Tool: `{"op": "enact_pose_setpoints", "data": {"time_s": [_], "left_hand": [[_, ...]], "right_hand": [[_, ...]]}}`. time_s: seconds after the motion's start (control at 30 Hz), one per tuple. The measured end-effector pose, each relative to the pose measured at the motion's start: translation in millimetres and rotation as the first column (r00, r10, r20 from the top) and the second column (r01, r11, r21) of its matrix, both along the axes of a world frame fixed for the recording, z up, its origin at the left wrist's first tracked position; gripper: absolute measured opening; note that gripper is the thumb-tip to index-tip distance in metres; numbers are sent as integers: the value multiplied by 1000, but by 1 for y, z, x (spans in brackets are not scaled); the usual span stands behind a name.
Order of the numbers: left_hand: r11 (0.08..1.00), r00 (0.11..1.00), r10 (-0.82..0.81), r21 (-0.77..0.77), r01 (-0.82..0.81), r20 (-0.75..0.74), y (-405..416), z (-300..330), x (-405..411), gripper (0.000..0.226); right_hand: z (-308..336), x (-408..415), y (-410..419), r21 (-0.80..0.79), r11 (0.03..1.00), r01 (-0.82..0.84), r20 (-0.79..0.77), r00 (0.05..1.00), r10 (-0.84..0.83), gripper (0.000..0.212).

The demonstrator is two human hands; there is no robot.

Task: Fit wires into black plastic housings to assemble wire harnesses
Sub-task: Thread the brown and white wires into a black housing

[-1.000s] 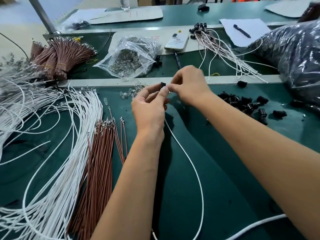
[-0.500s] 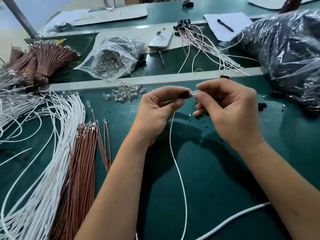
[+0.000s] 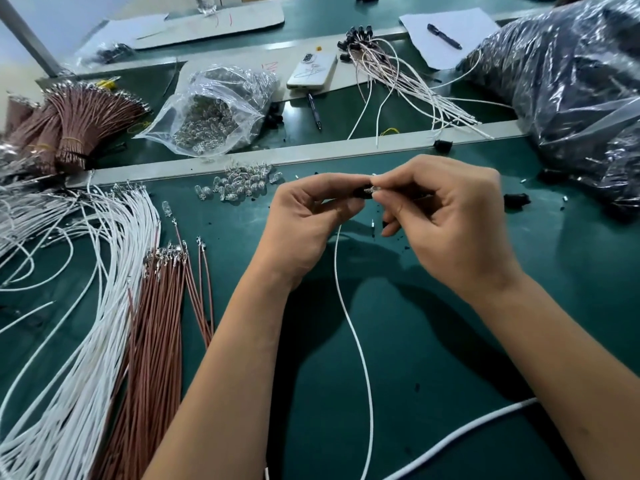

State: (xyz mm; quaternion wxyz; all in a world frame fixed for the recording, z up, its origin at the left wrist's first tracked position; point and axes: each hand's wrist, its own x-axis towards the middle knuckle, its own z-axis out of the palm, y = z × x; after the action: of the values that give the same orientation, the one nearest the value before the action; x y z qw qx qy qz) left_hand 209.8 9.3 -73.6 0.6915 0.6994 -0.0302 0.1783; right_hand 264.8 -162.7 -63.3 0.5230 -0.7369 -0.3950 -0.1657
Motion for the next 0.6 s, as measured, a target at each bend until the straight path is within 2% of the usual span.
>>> {"op": "enact_pose_setpoints", "data": {"time_s": [0.1, 0.27, 0.43, 0.6], "left_hand": [[1000, 1000, 26, 16, -25, -11, 0, 0, -1, 31], [999, 999, 49, 14, -49, -14, -1, 1, -2, 22], [995, 998, 50, 82, -52, 23, 0, 3, -2, 23], [995, 1000, 12, 96, -12, -6, 5, 4, -4, 26]], "right_hand": [[-2, 2, -1, -27, 1000, -4, -50, 999, 3, 4], [-6, 2, -2, 73, 997, -34, -257, 965, 52, 3], [-7, 2, -1, 50, 998, -48, -277, 959, 60, 6], [-8, 7, -5, 47, 990, -136, -323, 935, 144, 4]]}}
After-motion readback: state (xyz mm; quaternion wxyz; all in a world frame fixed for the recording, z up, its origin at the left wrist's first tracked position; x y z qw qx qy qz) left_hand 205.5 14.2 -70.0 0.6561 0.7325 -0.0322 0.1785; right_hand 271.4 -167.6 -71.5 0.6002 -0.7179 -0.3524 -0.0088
